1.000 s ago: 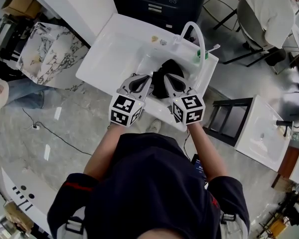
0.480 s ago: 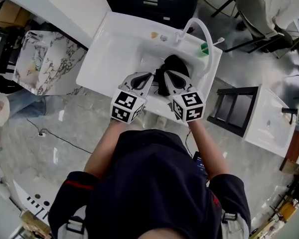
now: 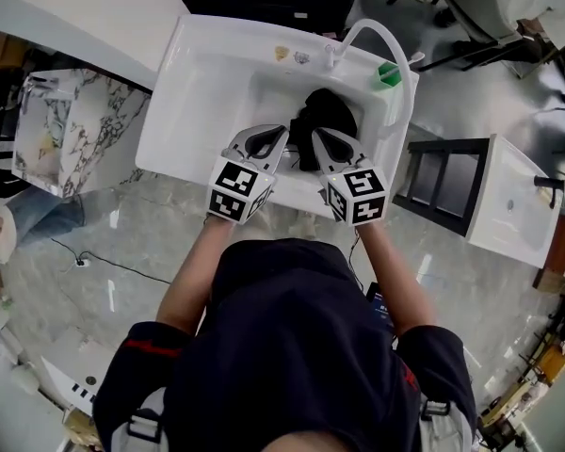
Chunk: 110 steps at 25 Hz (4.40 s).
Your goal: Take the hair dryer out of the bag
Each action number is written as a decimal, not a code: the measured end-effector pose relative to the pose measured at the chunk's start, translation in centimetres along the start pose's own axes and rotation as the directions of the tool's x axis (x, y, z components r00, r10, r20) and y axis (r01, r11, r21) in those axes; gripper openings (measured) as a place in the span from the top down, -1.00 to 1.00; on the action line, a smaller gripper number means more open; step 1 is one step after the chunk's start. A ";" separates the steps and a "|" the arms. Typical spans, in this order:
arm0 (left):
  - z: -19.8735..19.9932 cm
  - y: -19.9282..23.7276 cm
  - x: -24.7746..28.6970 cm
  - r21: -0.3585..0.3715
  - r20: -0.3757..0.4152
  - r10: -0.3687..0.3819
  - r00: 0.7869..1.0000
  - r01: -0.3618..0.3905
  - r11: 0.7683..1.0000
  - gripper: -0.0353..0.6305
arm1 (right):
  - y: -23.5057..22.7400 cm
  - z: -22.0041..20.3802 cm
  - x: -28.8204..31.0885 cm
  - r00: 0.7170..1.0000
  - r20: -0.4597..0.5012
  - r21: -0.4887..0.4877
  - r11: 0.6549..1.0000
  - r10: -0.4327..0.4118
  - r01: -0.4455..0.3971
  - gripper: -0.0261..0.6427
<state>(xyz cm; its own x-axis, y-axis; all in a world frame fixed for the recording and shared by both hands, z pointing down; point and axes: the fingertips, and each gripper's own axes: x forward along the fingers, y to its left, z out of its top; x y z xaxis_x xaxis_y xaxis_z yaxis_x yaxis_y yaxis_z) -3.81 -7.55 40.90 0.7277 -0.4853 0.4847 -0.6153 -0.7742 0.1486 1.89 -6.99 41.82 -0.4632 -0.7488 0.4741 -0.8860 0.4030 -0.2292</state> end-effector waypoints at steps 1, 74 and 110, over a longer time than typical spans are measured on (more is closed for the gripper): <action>-0.3 0.1 0.1 0.000 -0.007 -0.007 1.000 0.007 1.000 0.84 | -0.1 -0.2 0.0 1.000 -0.005 0.003 1.000 -0.008 0.008 0.82; -11.0 2.6 5.7 -0.079 -0.244 -0.204 0.948 0.190 0.979 0.84 | -2.7 -15.6 9.0 0.860 -0.457 -0.171 0.971 -0.226 0.164 0.13; -12.0 2.6 7.3 -0.108 -0.279 -0.232 0.932 0.210 0.972 0.84 | -8.2 -17.3 8.8 0.801 -0.518 -0.100 0.952 -0.298 0.290 0.72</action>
<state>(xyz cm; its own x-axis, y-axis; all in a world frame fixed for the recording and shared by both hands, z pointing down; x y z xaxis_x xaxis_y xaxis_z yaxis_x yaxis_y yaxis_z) -3.74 -8.25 55.21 0.7363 -0.1590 0.6577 -0.4781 -0.8102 0.3393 5.42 -7.78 62.53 -0.0970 -0.4474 0.8890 -0.9757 0.2193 0.0039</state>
